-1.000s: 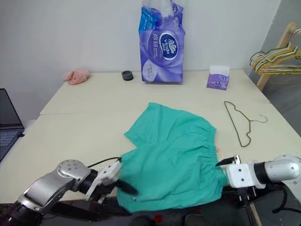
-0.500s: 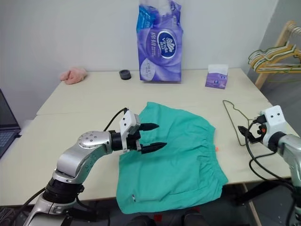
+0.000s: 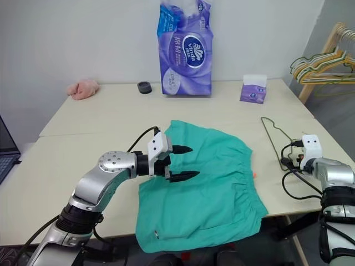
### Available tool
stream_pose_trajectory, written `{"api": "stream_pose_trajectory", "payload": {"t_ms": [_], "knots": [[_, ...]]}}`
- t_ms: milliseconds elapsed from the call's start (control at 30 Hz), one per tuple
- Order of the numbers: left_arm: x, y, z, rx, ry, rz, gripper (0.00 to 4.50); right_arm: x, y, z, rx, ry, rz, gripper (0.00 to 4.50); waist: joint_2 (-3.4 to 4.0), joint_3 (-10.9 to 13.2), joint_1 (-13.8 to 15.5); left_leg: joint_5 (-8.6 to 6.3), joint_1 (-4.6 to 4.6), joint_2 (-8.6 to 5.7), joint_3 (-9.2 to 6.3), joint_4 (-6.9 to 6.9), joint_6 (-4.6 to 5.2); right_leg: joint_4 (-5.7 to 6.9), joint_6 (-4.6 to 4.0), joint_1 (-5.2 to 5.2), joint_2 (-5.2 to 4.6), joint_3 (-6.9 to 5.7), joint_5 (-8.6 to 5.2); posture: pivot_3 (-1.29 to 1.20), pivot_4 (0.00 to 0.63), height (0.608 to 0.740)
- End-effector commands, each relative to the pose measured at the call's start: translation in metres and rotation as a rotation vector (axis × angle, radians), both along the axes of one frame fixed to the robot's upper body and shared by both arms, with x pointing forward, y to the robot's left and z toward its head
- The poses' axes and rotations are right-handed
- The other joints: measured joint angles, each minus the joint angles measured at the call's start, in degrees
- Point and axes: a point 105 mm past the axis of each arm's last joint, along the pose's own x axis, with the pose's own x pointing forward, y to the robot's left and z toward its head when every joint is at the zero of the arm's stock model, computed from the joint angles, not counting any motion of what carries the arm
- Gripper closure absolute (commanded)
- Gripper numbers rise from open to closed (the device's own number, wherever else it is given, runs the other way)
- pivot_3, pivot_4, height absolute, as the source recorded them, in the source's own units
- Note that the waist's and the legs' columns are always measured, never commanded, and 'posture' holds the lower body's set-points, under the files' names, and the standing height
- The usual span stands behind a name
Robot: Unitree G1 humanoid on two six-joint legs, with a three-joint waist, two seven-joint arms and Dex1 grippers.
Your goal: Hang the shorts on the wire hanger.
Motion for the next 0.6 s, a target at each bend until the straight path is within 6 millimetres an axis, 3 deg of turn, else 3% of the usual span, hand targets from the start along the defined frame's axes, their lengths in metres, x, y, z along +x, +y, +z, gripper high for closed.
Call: {"api": "stream_pose_trajectory", "payload": {"t_ms": [33, 233, 400, 600], "knots": [[-0.002, -0.009, 0.024, -0.051, -0.091, -0.051, 0.0, -0.01, -0.005, -0.016, 0.029, 0.087, -0.033, 0.88, -0.07, -0.04, 0.01, 0.0, 0.0, 0.0, -0.02, 0.01, 0.0, 0.0, 0.0, 0.01, 0.0, -0.02, 0.0, -0.1, 0.052, 0.74], [0.001, -0.013, 0.026, -0.066, -0.104, -0.042, 0.0, -0.023, -0.004, -0.034, -0.05, 0.158, 0.002, 2.87, -0.22, -0.31, -0.08, 0.0, 0.11, 0.01, -0.11, 0.02, 0.0, -0.02, 0.01, 0.18, 0.01, -0.09, 0.0, -0.11, 0.047, 0.74], [0.007, -0.013, 0.029, -0.09, -0.111, -0.016, 0.0, -0.021, -0.007, -0.033, -0.102, 0.12, -0.033, 4.47, -0.4, -0.69, 0.12, 0.0, 0.13, 0.0, -0.23, 0.08, 0.0, -0.08, 0.02, 0.31, 0.0, -0.2, 0.0, -0.11, 0.044, 0.74], [0.019, -0.009, 0.037, -0.145, -0.112, 0.032, 0.0, -0.012, -0.008, -0.016, -0.099, 0.024, -0.111, 4.49, -0.42, -0.79, 0.1, 0.0, 0.12, -0.01, -0.2, 0.25, 0.0, -0.12, 0.1, 0.36, -0.01, -0.15, 0.05, -0.12, 0.041, 0.74]]}}
